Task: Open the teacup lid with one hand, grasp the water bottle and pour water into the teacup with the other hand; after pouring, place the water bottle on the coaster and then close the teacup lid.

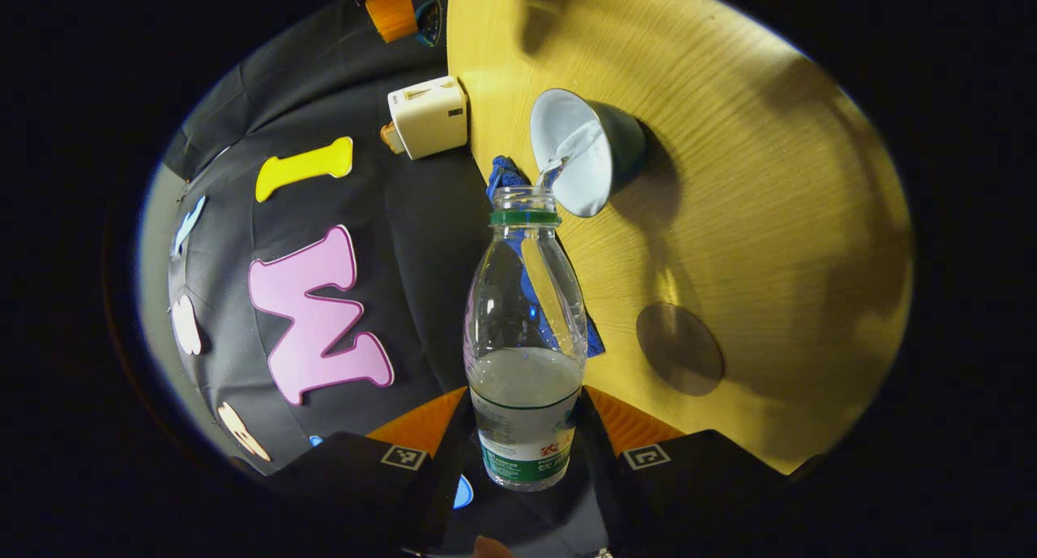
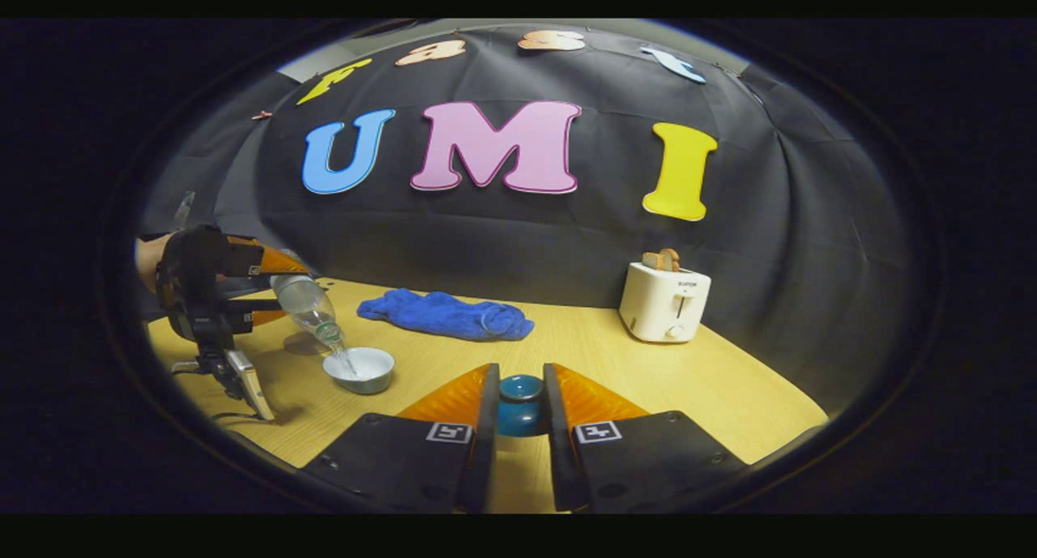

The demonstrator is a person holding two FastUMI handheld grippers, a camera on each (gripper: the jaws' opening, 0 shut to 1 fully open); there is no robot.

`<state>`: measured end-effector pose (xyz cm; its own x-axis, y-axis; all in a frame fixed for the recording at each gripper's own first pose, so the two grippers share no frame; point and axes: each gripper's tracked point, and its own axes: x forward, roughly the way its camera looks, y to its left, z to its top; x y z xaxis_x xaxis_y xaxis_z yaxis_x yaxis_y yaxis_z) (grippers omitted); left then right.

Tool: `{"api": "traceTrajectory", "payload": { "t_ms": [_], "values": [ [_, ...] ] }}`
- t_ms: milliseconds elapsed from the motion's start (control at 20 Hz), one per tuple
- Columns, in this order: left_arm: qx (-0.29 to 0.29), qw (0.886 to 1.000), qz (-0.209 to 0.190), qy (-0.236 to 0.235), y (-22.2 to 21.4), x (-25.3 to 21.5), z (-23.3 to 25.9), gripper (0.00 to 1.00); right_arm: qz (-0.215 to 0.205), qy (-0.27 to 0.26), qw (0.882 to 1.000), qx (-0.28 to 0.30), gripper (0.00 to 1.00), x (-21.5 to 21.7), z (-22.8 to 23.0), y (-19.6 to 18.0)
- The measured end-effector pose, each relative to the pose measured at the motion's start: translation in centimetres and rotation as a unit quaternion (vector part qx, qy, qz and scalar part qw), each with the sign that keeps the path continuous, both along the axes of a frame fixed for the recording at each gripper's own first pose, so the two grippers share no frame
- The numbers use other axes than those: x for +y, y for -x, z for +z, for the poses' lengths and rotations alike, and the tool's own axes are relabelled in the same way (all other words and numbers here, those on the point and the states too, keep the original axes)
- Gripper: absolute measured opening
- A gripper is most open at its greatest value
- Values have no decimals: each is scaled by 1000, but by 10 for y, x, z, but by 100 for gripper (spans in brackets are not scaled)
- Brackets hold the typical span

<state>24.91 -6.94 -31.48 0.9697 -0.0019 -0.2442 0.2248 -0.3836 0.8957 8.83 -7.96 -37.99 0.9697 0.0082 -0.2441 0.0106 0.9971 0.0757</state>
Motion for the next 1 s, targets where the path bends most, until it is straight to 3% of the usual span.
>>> {"api": "traceTrajectory", "payload": {
  "t_ms": [50,100,450,500,550,650,700,750,850,900,950,1000],
  "values": [
    [-4,1000,-4,-6,-1,0,2,73,-1,0,1000,0,31,-1,0,0],
    [-9,1000,-11,-13,-3,0,6,72,-2,2,1000,-1,27,-2,0,0],
    [-41,996,-60,-51,-10,-13,24,72,-8,3,1000,-5,27,-4,2,1],
    [-45,995,-69,-57,-9,-15,26,72,-8,3,1000,-5,36,-4,2,1],
    [-50,994,-79,-64,-10,-17,30,72,-8,3,1000,-6,27,-4,2,2],
    [-61,990,-97,-80,-14,-20,39,72,-10,2,1000,-7,33,-6,3,3],
    [-64,989,-100,-87,-17,-19,42,72,-11,1,1000,-7,36,-6,3,3],
    [-66,989,-97,-93,-20,-15,45,72,-13,0,1000,-8,31,-6,3,3],
    [-69,988,-90,-104,-27,-12,50,72,-16,-2,1000,-9,36,-7,3,4],
    [-72,987,-90,-108,-27,-11,53,67,-16,-1,1000,-9,36,-7,2,4],
    [-73,987,-95,-110,-27,-11,55,72,-17,-1,1000,-9,31,-8,2,4],
    [-76,986,-100,-111,-28,-14,57,72,-17,-2,1000,-8,36,-8,1,3]
  ]
}}
